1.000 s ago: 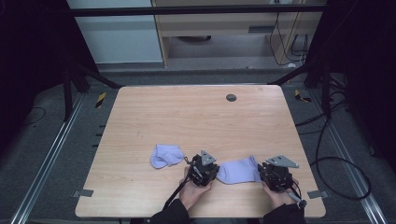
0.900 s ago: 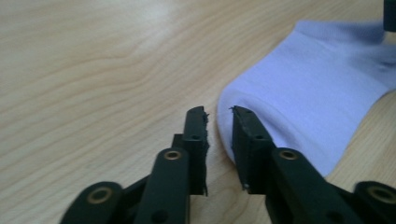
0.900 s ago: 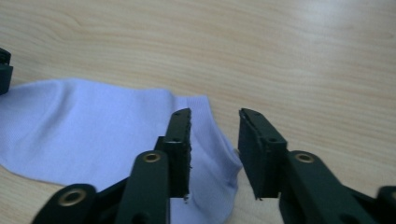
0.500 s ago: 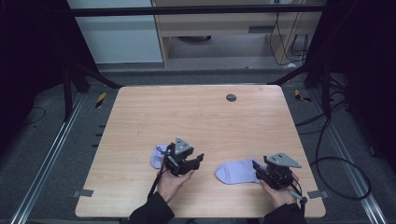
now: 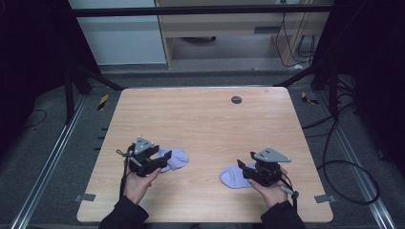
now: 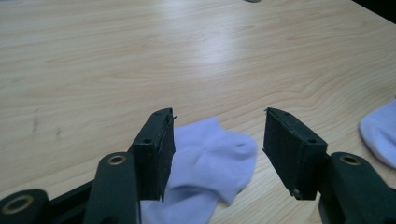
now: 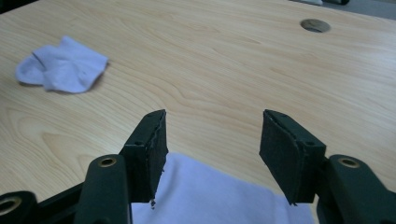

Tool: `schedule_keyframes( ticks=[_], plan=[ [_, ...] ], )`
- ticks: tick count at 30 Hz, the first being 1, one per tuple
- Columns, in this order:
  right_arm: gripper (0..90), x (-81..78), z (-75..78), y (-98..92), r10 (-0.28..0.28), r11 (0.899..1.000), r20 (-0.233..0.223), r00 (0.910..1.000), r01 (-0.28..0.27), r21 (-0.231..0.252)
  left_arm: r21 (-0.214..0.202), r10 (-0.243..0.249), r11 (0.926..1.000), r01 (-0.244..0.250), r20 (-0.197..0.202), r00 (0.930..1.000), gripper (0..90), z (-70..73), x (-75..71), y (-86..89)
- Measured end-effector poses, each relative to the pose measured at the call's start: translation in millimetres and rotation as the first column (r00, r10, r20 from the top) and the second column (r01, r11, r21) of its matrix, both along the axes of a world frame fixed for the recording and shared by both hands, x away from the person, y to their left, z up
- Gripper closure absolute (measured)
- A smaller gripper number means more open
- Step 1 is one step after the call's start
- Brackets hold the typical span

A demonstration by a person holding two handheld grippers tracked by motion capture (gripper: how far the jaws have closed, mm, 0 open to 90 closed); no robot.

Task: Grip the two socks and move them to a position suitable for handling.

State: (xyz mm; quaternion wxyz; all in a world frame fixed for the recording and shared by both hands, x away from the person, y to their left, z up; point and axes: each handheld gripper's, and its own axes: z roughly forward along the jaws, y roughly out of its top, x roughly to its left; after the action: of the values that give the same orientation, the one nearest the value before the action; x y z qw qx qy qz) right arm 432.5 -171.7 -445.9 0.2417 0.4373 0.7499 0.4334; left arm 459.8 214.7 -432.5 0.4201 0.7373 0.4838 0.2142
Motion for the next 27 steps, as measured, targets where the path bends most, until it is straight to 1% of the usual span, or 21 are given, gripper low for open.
schedule_keyframes(
  ticks=[1,2,4,6,9,11,13,16,17,18,19,21,22,23,24,27],
  plan=[
    [41.5,3.7,3.9,9.0,0.018,1.000,0.002,0.9998,-0.018,0.002,-0.001,0.010,0.9999,-0.010,-0.003,0.9999,42.1,-0.8,-0.6,4.4],
    [41.5,3.7,3.9,9.0,0.018,1.000,0.002,0.9998,-0.018,0.002,-0.003,0.024,0.9997,-0.024,-0.005,0.9997,42.1,-2.1,-1.4,10.1],
    [42.0,7.5,7.4,18.7,0.042,0.999,-0.001,0.9991,-0.042,0.008,0.001,0.048,0.9988,-0.048,-0.010,0.9988,42.0,-5.5,-3.8,21.8],
    [42.7,11.4,10.1,29.7,0.065,0.998,-0.009,0.9979,-0.065,0.009,0.005,0.066,0.9978,-0.066,-0.016,0.9977,41.9,-8.9,-5.5,29.7],
    [43.9,17.9,12.7,49.4,0.112,0.994,-0.021,0.9935,-0.112,0.003,0.008,0.088,0.9961,-0.087,-0.036,0.9955,42.0,-16.2,-7.1,41.2],
    [44.6,21.7,13.4,61.9,0.139,0.990,-0.023,0.9901,-0.139,-0.009,0.011,0.096,0.9954,-0.096,-0.048,0.9942,42.1,-21.2,-7.3,45.0],
    [45.6,25.7,13.4,73.9,0.163,0.986,-0.023,0.9863,-0.164,-0.024,0.021,0.102,0.9947,-0.101,-0.056,0.9932,42.4,-25.7,-6.8,45.9],
    [47.9,30.7,11.3,89.4,0.187,0.982,-0.037,0.9817,-0.188,-0.020,0.048,0.108,0.9934,-0.104,-0.075,0.9913,43.1,-33.2,-3.3,45.1],
    [49.8,33.7,8.2,100.7,0.208,0.978,-0.044,0.9771,-0.209,-0.025,0.053,0.107,0.9933,-0.103,-0.079,0.9911,43.9,-34.6,-2.4,44.7],
    [50.7,35.0,6.3,106.4,0.217,0.975,-0.049,0.9750,-0.218,-0.029,0.063,0.104,0.9931,-0.098,-0.087,0.9908,44.5,-37.7,-0.6,42.8],
    [50.7,35.0,6.3,106.4,0.217,0.975,-0.049,0.9750,-0.218,-0.029,0.063,0.104,0.9931,-0.098,-0.087,0.9908,45.3,-37.7,-0.6,42.8],
    [52.5,37.6,2.2,117.6,0.236,0.971,-0.057,0.9701,-0.238,-0.034,0.069,0.097,0.9934,-0.091,-0.094,0.9908,45.8,-40.1,0.8,40.4],
    [54.3,40.3,-2.0,128.4,0.250,0.967,-0.069,0.9658,-0.253,-0.037,0.075,0.091,0.9937,-0.084,-0.097,0.9911,47.1,-42.3,2.1,37.6],
    [55.0,41.9,-3.9,133.6,0.257,0.965,-0.074,0.9635,-0.260,-0.037,0.075,0.091,0.9937,-0.084,-0.097,0.9911,47.4,-42.3,2.1,37.6],
    [55.0,41.9,-3.9,133.6,0.257,0.965,-0.074,0.9635,-0.260,-0.037,0.080,0.088,0.9936,-0.080,-0.100,0.9911,47.4,-43.5,2.8,36.3],
    [57.0,45.8,-9.7,149.2,0.273,0.960,-0.089,0.9578,-0.277,-0.029,0.091,0.079,0.9934,-0.069,-0.109,0.9908,48.5,-47.2,5.3,32.9]
  ],
)
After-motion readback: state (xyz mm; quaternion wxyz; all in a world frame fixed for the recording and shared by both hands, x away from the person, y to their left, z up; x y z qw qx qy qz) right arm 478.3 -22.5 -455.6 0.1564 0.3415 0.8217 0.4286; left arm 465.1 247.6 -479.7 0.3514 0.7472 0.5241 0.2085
